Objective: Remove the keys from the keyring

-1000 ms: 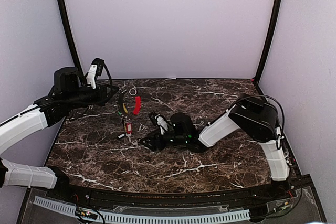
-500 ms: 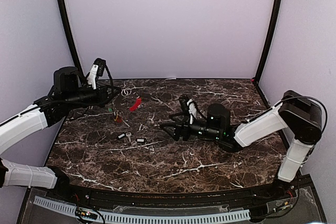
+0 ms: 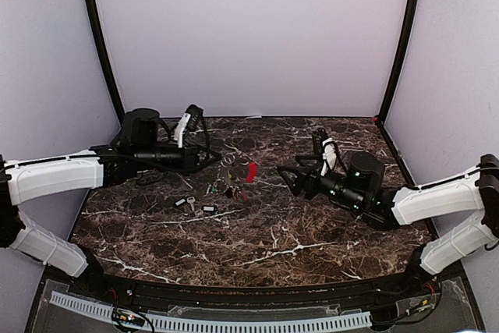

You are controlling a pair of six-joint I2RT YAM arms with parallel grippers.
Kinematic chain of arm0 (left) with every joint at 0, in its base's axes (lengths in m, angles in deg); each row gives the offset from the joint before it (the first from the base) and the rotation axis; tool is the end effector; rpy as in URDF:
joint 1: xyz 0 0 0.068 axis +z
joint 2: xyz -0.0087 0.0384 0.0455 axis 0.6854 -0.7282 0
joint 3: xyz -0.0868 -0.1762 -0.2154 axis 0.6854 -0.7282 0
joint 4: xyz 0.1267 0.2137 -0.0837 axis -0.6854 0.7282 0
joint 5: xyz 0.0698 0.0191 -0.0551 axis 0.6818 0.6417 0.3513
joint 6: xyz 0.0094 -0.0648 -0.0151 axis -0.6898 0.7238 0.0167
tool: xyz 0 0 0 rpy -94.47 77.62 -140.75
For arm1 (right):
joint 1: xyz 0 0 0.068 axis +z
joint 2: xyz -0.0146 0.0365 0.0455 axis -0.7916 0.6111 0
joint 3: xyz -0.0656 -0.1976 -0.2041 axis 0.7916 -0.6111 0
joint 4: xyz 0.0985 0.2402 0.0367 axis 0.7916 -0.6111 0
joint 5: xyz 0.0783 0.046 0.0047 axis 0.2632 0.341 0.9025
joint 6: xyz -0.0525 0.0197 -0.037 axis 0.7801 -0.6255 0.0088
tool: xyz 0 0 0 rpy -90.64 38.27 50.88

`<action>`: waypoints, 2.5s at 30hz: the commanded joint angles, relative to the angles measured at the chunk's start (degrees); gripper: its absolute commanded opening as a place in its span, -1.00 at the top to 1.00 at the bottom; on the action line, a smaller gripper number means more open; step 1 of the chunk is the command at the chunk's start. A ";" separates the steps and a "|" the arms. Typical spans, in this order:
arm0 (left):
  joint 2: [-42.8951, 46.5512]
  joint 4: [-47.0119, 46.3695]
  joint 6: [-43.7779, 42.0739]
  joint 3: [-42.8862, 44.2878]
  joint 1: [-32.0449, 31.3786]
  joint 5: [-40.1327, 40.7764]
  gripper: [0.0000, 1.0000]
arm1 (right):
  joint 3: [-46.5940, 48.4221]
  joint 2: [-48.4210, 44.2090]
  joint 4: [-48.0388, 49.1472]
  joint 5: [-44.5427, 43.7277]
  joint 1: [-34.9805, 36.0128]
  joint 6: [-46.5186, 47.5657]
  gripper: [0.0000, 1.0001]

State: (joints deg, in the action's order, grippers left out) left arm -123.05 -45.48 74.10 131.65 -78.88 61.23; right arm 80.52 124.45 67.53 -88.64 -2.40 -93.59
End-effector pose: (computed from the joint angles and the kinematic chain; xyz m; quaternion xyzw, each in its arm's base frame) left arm 0.2338 -0.1983 0.3060 0.2683 0.7384 -0.4319 0.4431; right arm 0.1905 0.2267 0.2395 -0.2088 0.6878 0.3811 0.5815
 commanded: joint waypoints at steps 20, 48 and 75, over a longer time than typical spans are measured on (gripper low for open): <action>-47.19 -17.72 3.57 32.91 -4.90 -6.66 1.00 | -9.13 -15.46 -11.96 -20.59 -0.69 -2.38 -0.63; -49.70 -12.20 -3.03 38.48 -4.27 3.20 -0.97 | -1.71 -9.01 -12.61 -17.59 -0.69 -1.66 -0.66; -2.53 -18.91 4.08 -16.12 48.68 12.00 -0.98 | -1.43 -14.40 -19.42 4.46 -51.80 1.70 -0.87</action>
State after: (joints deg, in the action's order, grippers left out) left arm -131.51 -61.00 76.74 122.30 -37.96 74.28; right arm 82.86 114.88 43.64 -84.05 -50.42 -95.41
